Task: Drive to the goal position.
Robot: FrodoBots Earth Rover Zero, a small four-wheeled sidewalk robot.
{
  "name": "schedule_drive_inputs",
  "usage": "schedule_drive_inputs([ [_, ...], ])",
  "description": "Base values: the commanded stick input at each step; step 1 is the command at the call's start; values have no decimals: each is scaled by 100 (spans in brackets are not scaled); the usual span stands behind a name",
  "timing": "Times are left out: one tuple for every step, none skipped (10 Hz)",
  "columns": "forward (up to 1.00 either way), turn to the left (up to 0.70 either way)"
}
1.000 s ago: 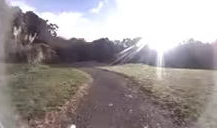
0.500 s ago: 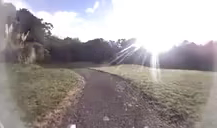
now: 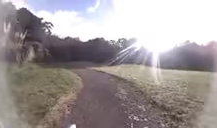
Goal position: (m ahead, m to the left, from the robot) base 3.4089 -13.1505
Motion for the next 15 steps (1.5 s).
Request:
schedule_drive_inputs([
  [70, 0],
  [70, 0],
  [63, 0],
  [51, 0],
  [36, 0],
  [26, 0],
  [31, 0],
  [43, 0],
  [57, 0],
  [68, 0],
  [70, 0],
  [70, 0],
  [70, 0],
  [70, 0],
  [70, 0],
])
